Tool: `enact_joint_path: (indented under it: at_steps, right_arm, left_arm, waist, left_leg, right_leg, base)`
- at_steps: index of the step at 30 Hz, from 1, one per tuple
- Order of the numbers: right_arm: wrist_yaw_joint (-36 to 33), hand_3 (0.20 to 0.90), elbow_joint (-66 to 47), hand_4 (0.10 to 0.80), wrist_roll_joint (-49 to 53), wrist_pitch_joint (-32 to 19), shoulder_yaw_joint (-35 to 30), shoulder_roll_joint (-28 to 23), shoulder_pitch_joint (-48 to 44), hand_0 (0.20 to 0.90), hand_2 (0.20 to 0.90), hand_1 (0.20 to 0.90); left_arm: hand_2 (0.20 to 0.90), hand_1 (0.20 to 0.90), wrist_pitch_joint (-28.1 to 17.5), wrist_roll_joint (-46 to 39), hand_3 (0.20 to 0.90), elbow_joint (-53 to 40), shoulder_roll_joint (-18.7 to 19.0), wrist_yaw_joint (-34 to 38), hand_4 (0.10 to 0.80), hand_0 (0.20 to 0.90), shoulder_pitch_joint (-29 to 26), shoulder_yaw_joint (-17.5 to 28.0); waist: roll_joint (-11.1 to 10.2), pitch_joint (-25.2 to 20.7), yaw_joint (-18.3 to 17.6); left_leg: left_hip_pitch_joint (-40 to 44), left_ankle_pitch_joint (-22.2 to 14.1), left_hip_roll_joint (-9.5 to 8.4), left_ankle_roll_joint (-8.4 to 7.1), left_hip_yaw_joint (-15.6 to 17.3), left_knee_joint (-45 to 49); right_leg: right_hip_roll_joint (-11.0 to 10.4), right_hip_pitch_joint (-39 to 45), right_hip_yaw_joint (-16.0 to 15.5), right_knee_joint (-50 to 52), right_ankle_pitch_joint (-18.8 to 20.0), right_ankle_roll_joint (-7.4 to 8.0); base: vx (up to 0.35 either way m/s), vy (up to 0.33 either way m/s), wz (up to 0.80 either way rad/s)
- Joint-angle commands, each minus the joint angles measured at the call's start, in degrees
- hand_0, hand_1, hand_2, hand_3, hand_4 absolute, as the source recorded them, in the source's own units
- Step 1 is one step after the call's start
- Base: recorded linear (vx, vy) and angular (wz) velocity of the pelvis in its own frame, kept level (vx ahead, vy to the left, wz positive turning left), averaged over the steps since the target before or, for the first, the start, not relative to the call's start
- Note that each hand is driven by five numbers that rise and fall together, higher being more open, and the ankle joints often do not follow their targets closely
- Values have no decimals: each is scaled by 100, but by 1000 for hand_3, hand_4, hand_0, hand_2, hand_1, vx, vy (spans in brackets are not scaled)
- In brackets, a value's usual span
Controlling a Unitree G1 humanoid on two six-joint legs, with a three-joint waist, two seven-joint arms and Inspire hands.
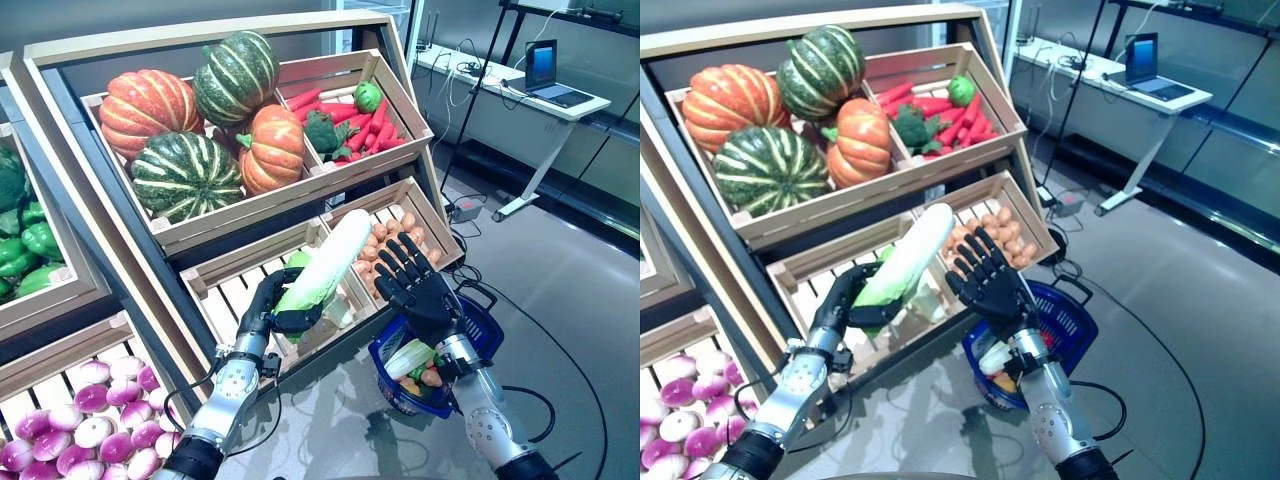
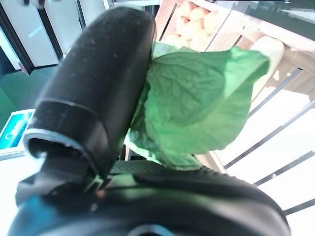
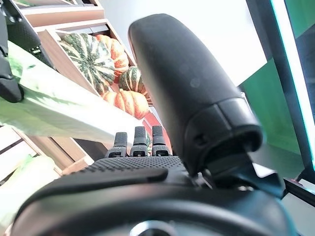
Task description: Put vegetables into the basket
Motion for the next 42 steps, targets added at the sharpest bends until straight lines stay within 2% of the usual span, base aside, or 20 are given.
enact_joint_path:
  at_steps: [1, 13, 23, 30, 42]
  right_arm:
    - [207, 900, -626, 800, 143, -287, -390, 143, -618, 900, 900, 900]
    - [59, 900, -413, 800, 132, -170, -342, 158, -636, 900, 900, 900]
    - [124, 900, -268, 800, 321, -70, -315, 202, -646, 900, 900, 900]
    - [167, 900, -230, 800, 540, -104, -347, 217, -750, 900, 900, 900]
    - [58, 900, 77, 800, 661, -55, -718, 137, -1710, 900, 900, 900]
  left_arm:
    - [300, 300, -896, 362, 300, -812, 274, 107, 400, 300, -650, 34]
    - [300, 300, -1588, 997, 300, -1126, 394, 1161, 400, 300, -643, 160]
    - [300, 300, -1966, 1385, 300, -1268, 368, 1637, 400, 300, -651, 249]
    - [300, 300, -2060, 1469, 300, -1195, 359, 1582, 400, 300, -726, 152]
    - [300, 300, -2189, 1399, 300, -1021, 385, 1084, 400, 300, -922, -235]
  waist:
    - [-67, -112, 11]
    - [-77, -74, 62]
    - [-100, -54, 101]
    - [-106, -52, 111]
    - [-139, -77, 212]
  left_leg:
    - [46, -376, -221, 313, 3, 9]
    - [100, -413, -229, 283, -112, 9]
    - [88, -426, -243, 265, -196, 9]
    - [69, -432, -251, 255, -229, 9]
    - [69, -467, -253, 242, -283, 9]
  right_leg:
    - [-86, -27, 54, 64, 58, -193]
    - [-123, 47, 53, 46, 51, -190]
    - [-150, 72, 35, 33, 51, -189]
    - [-160, 63, 40, 22, 58, -185]
    - [-170, 74, 7, 18, 56, -181]
  base:
    - [0, 0, 0]
    - [0, 0, 0]
    - [-13, 10, 3]
    - [-15, 14, 5]
    - [-3, 0, 0]
